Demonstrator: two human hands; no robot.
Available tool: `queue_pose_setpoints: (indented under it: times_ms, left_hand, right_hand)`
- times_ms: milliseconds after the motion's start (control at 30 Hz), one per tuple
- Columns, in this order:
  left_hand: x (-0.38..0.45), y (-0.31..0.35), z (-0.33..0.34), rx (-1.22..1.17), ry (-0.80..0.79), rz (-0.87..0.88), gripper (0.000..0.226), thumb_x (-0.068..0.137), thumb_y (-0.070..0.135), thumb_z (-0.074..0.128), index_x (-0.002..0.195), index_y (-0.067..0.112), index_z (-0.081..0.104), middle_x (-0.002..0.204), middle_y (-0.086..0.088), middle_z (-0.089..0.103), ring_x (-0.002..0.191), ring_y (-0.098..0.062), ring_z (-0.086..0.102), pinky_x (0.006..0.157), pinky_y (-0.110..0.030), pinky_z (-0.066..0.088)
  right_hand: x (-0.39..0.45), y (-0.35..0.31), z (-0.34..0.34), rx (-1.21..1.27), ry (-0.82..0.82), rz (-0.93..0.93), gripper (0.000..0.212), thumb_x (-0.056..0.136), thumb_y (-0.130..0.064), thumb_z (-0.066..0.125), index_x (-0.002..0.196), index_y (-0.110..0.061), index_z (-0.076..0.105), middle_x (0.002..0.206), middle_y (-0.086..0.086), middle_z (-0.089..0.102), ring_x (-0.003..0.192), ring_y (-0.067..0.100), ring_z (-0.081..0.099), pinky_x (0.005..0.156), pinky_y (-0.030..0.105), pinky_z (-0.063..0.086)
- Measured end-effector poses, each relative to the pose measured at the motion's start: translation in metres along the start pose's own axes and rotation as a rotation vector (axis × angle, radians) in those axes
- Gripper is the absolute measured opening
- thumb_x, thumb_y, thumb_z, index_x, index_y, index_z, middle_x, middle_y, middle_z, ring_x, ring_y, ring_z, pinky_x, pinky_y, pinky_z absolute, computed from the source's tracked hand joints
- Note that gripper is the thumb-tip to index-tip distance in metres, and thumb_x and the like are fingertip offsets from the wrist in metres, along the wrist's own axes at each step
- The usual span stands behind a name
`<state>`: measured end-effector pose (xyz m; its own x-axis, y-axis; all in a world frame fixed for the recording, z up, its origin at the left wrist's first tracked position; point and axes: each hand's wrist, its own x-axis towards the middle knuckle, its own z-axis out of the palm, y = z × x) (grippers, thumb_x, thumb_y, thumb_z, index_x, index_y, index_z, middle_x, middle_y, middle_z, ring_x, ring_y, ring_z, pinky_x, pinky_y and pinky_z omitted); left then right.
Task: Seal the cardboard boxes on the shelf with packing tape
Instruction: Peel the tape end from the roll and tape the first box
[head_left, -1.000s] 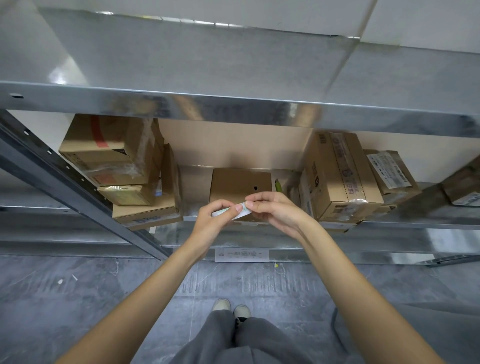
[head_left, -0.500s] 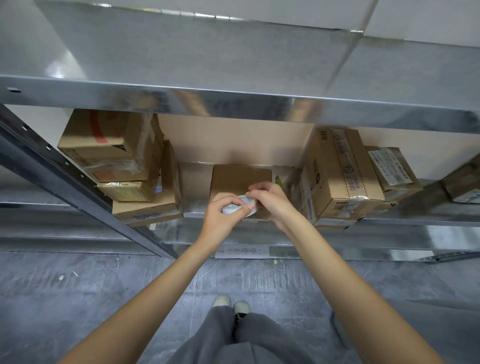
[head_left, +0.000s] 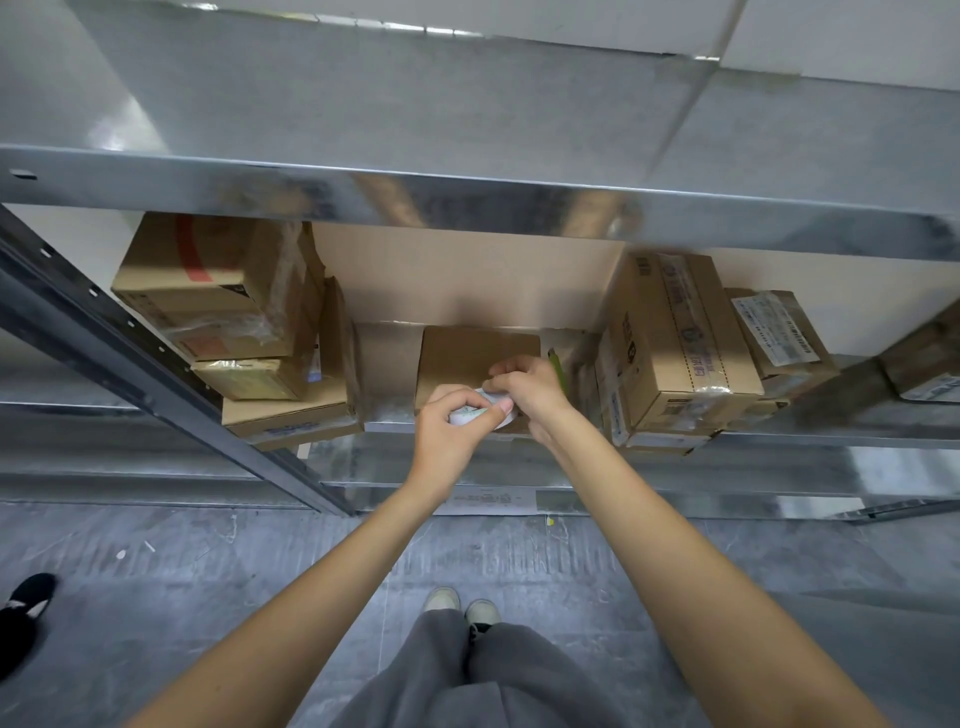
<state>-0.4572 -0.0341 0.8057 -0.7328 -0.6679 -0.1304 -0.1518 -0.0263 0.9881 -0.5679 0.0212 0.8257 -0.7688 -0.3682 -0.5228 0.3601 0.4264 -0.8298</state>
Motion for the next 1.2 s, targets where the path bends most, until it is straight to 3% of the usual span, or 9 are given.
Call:
queue_pose_setpoints:
  times_ms: [233, 433, 600, 767, 867, 967, 1067, 1200]
  left_hand:
    - [-0.0034, -0.0007, 0.0015, 0.013, 0.003, 0.007, 0.015, 0.075, 0.017, 0.082, 0.069, 0.016, 0.069, 0.095, -0.003, 0.060, 0.087, 0.003, 0.056, 0.083, -0.008, 0.039]
    - [-0.0045, 0.0013, 0.0054, -0.007, 0.033, 0.013, 0.015, 0.076, 0.015, 0.082, 0.070, 0.010, 0.068, 0.093, -0.004, 0.059, 0.081, 0.007, 0.055, 0.078, -0.005, 0.039]
    - [-0.0047, 0.0016, 0.0059, -0.005, 0.040, -0.003, 0.017, 0.077, 0.016, 0.081, 0.072, 0.006, 0.069, 0.093, -0.004, 0.060, 0.081, 0.007, 0.054, 0.076, -0.004, 0.039]
    - [-0.0052, 0.0012, 0.0063, -0.019, 0.042, -0.033, 0.020, 0.078, 0.019, 0.080, 0.075, 0.002, 0.070, 0.094, -0.006, 0.061, 0.084, 0.004, 0.055, 0.077, -0.004, 0.038]
    - [-0.0060, 0.0024, 0.0085, -0.038, 0.047, -0.051, 0.021, 0.079, 0.020, 0.079, 0.074, 0.003, 0.070, 0.092, -0.008, 0.061, 0.084, -0.001, 0.056, 0.077, -0.007, 0.039]
    - [-0.0082, 0.0036, 0.0093, -0.043, 0.046, -0.070, 0.023, 0.081, 0.022, 0.078, 0.076, 0.001, 0.069, 0.095, -0.015, 0.063, 0.081, 0.002, 0.055, 0.074, -0.005, 0.039]
    - [-0.0095, 0.0061, 0.0094, -0.039, 0.048, -0.083, 0.023, 0.082, 0.022, 0.077, 0.077, 0.000, 0.068, 0.098, -0.018, 0.063, 0.077, 0.007, 0.053, 0.071, -0.003, 0.039]
    - [-0.0089, 0.0082, 0.0095, -0.042, 0.046, -0.081, 0.026, 0.082, 0.021, 0.077, 0.079, -0.003, 0.068, 0.098, -0.017, 0.061, 0.075, 0.009, 0.053, 0.070, -0.003, 0.038]
  right_hand:
    - [0.0008, 0.0036, -0.0018, 0.033, -0.023, -0.002, 0.021, 0.075, 0.007, 0.066, 0.089, -0.009, 0.063, 0.087, 0.009, 0.065, 0.082, 0.023, 0.061, 0.062, 0.024, 0.048]
    - [-0.0004, 0.0012, -0.0015, 0.057, 0.053, 0.012, 0.022, 0.070, 0.009, 0.069, 0.086, -0.005, 0.062, 0.077, 0.007, 0.064, 0.070, 0.020, 0.059, 0.053, 0.022, 0.045]
    - [0.0002, 0.0025, 0.0022, 0.123, 0.063, -0.003, 0.020, 0.070, 0.013, 0.064, 0.075, -0.007, 0.060, 0.071, 0.007, 0.061, 0.073, 0.025, 0.059, 0.060, 0.026, 0.049]
    - [-0.0028, 0.0014, 0.0024, 0.156, 0.051, -0.020, 0.023, 0.075, 0.009, 0.065, 0.091, -0.007, 0.060, 0.084, 0.010, 0.063, 0.075, 0.023, 0.060, 0.059, 0.025, 0.048]
    - [-0.0030, 0.0005, 0.0014, 0.180, 0.054, -0.007, 0.022, 0.076, 0.007, 0.068, 0.091, -0.007, 0.058, 0.082, 0.006, 0.061, 0.073, 0.022, 0.059, 0.057, 0.025, 0.048]
    - [-0.0016, 0.0020, 0.0029, 0.191, 0.103, 0.008, 0.020, 0.075, 0.004, 0.069, 0.083, -0.008, 0.056, 0.077, 0.005, 0.060, 0.075, 0.025, 0.060, 0.063, 0.031, 0.051]
    - [-0.0020, 0.0025, 0.0033, 0.177, 0.118, 0.019, 0.019, 0.076, 0.000, 0.070, 0.089, -0.007, 0.058, 0.083, 0.008, 0.062, 0.083, 0.028, 0.063, 0.076, 0.041, 0.056]
    - [-0.0033, 0.0021, 0.0034, 0.177, 0.121, 0.021, 0.012, 0.081, -0.006, 0.067, 0.084, -0.011, 0.057, 0.090, 0.009, 0.064, 0.097, 0.033, 0.066, 0.083, 0.044, 0.055]
